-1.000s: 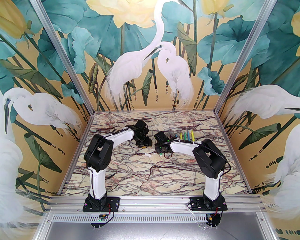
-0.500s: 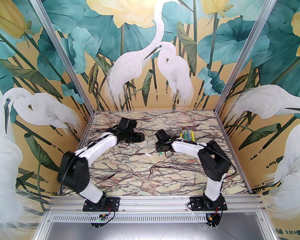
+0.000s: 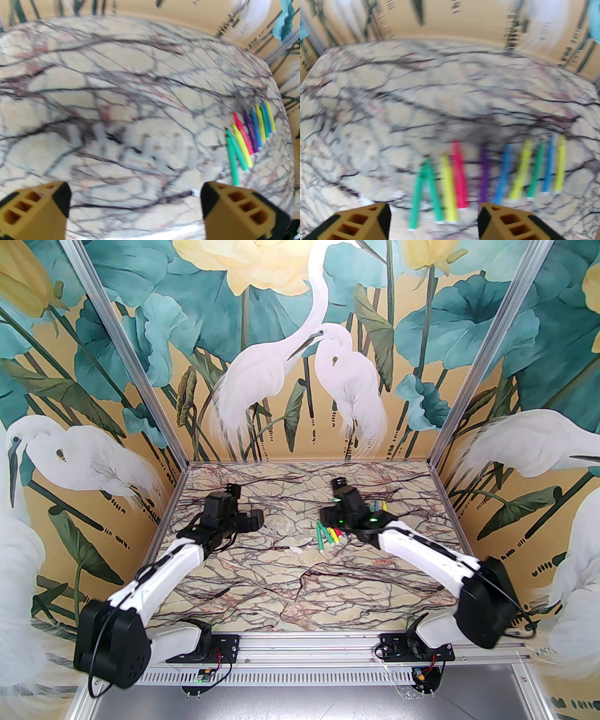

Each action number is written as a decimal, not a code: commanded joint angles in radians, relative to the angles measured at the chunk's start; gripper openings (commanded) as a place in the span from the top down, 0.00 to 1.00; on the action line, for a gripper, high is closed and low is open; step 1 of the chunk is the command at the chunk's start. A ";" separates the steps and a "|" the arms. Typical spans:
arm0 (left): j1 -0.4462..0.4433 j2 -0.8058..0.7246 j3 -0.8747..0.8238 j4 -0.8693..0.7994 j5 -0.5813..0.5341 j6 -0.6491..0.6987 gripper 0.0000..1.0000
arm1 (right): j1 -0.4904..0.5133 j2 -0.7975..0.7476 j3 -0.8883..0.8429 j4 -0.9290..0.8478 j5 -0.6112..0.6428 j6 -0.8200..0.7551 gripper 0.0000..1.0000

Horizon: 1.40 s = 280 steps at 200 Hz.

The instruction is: Open the pen caps

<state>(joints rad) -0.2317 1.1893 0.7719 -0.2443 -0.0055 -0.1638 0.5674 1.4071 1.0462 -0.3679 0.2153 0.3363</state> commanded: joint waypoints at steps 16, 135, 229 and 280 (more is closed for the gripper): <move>0.068 -0.057 -0.109 0.219 -0.134 0.041 0.00 | -0.142 -0.178 -0.159 0.097 0.080 -0.084 0.01; 0.177 0.180 -0.408 1.033 -0.130 0.184 0.00 | -0.575 -0.225 -0.704 0.960 0.122 -0.180 0.01; 0.202 0.377 -0.412 1.240 -0.126 0.190 0.00 | -0.594 0.140 -0.709 1.337 -0.054 -0.218 0.01; 0.247 0.372 -0.392 1.190 -0.062 0.151 0.00 | -0.586 0.138 -0.683 1.290 -0.033 -0.218 0.01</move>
<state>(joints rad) 0.0124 1.5646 0.3679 0.9752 -0.1089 0.0067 -0.0235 1.5471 0.3466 0.9039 0.1898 0.1295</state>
